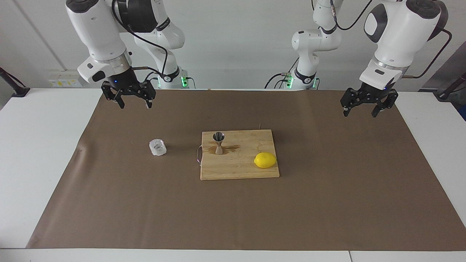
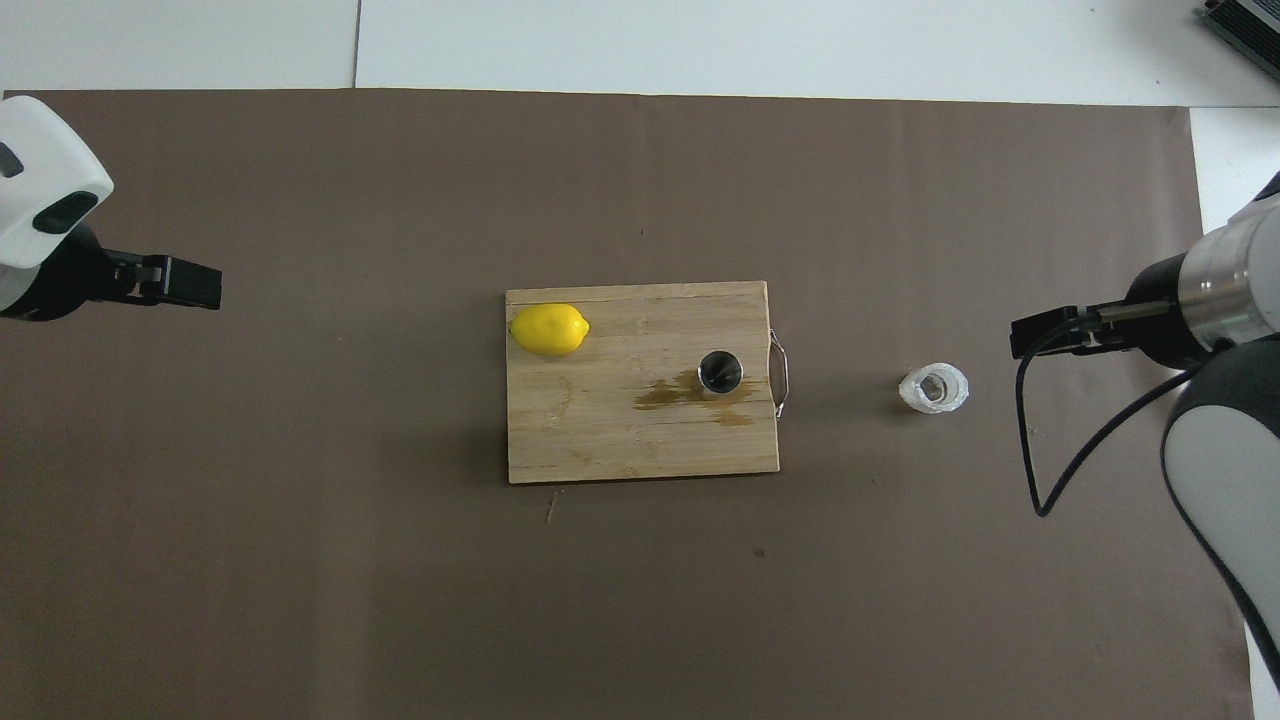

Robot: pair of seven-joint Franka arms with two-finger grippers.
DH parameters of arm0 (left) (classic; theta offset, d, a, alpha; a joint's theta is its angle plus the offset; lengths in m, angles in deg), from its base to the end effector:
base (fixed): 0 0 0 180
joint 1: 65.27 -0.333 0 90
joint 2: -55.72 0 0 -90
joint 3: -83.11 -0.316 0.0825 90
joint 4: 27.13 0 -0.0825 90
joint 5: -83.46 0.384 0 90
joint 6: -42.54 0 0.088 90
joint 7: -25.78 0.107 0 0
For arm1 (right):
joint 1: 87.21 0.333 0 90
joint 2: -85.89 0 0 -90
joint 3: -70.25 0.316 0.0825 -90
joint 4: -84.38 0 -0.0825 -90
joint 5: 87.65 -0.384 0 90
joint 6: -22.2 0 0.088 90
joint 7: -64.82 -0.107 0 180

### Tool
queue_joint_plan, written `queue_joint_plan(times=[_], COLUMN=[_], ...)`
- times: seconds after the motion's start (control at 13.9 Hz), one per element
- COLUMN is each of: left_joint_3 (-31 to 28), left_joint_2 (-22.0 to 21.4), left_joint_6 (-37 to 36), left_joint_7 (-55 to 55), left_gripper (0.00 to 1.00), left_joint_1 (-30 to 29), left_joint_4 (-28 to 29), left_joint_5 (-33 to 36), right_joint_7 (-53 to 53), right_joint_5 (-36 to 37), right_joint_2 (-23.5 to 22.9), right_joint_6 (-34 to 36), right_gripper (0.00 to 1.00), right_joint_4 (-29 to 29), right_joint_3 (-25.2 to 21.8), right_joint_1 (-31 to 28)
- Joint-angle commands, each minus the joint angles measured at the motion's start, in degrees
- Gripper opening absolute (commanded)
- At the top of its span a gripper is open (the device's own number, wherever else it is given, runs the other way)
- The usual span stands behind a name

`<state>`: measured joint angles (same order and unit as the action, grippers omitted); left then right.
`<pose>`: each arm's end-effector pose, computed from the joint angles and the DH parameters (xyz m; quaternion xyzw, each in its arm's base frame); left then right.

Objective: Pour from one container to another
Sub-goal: 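Open the right gripper and move it toward the white cup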

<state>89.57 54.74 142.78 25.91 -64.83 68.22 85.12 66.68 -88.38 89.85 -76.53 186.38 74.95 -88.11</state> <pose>0.5609 -0.0658 0.6059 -0.9966 0.0631 -0.0520 0.0123 0.5402 0.0383 0.5759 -0.9988 -0.0484 -0.0058 0.0036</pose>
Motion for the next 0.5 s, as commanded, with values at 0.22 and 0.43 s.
queue_joint_plan(times=[0.22, 0.43], left_joint_3=[0.6, 0.4], left_joint_2=[-0.6, -0.4], left_joint_6=[-1.5, -1.7], left_joint_7=[0.4, 0.4], left_gripper=[1.0, 1.0], left_joint_1=[-0.7, -0.8], left_joint_4=[-3.6, -3.9], left_joint_5=[-0.3, -0.3], right_joint_7=[22.7, 36.1], right_joint_5=[-0.2, -0.2], right_joint_2=[5.7, 5.7], right_joint_6=[-2.7, -2.2], right_gripper=[1.0, 1.0], right_joint_4=[11.6, 13.0], right_joint_3=[0.3, 0.3], right_joint_1=[-0.9, -1.8])
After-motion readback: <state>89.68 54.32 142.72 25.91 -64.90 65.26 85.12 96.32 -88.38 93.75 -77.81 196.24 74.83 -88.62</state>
